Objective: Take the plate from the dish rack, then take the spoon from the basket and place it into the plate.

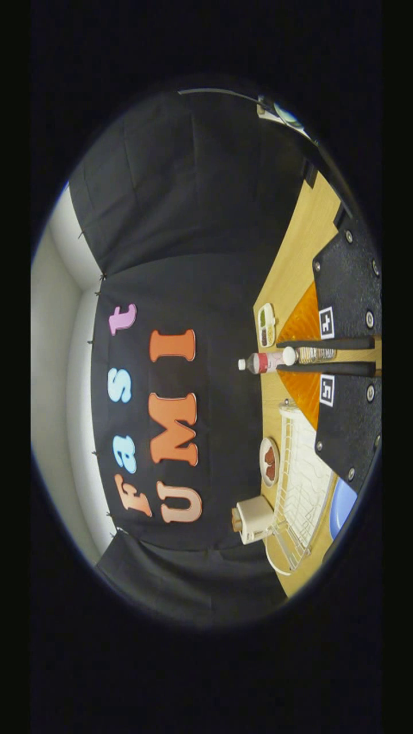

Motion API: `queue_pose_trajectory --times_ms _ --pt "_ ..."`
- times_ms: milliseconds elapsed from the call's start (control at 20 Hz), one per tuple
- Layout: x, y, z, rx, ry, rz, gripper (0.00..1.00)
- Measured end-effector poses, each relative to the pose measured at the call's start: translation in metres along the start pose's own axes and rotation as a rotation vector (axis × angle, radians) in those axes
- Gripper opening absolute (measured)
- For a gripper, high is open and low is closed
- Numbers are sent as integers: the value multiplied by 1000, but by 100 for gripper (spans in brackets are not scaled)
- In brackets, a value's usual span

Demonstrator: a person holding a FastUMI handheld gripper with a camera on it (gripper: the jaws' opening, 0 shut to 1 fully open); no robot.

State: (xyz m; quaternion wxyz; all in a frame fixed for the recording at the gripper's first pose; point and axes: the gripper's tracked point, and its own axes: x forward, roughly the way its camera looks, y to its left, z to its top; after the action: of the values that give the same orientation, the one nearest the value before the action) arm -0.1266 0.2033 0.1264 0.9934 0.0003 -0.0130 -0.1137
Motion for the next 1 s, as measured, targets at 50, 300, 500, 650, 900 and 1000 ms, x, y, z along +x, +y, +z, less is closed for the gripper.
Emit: queue_pose_trajectory --times_ms 50,300,500,650,900,1000 --pt "-6 4 4 -1 -6 12 8" --pt "-41 35 12 7 -18 113 8" --pt "-69 66 6 18 -7 208 8" --pt "-85 91 -7 31 23 291 8" --pt "-104 125 -26 32 59 387 8" --pt "-110 139 -36 37 79 424 8"
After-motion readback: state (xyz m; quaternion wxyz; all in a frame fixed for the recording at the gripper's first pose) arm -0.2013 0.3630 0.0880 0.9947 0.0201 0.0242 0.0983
